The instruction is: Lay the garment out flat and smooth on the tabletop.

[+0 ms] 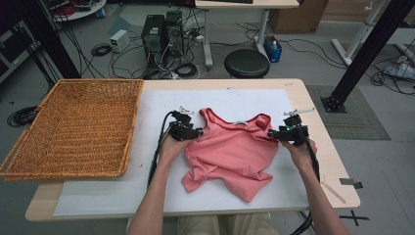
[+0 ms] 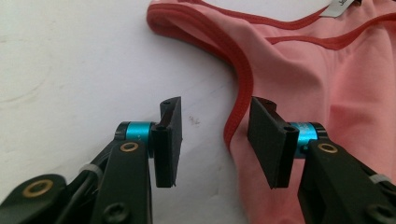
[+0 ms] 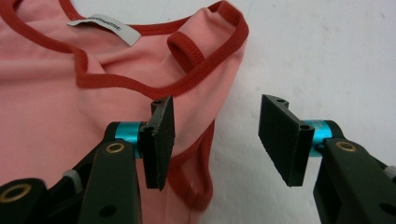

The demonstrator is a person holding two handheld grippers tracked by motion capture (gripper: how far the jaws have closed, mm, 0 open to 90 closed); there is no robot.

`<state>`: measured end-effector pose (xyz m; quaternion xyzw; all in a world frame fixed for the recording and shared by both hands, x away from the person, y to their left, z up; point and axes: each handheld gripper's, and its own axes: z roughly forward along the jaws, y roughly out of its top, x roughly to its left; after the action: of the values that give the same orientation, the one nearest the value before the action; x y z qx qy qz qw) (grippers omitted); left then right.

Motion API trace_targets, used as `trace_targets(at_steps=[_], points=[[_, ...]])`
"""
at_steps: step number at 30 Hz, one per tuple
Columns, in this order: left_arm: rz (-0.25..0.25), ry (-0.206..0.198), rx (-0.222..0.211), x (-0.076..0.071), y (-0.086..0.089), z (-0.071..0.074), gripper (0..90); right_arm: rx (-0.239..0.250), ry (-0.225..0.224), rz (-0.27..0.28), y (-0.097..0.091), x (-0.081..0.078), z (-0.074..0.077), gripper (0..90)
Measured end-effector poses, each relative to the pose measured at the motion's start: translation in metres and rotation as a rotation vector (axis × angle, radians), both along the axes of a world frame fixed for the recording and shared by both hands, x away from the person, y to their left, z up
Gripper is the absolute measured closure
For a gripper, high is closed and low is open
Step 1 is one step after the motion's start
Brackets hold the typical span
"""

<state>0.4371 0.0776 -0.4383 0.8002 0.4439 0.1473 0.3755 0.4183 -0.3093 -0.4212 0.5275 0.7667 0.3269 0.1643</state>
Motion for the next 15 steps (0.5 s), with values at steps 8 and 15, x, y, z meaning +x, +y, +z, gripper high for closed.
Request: trace_targets(at_steps=[8, 15], points=[[0.013, -0.01, 0.074, -0.003, 0.003, 0.0, 83.8, 0.067, -0.046, -0.074, -0.02, -0.015, 0.006, 45.1], [0.115, -0.049, 0.049, -0.011, 0.024, 0.01, 83.8, 0.038, 0.019, -0.001, -0.016, -0.023, -0.001, 45.9]])
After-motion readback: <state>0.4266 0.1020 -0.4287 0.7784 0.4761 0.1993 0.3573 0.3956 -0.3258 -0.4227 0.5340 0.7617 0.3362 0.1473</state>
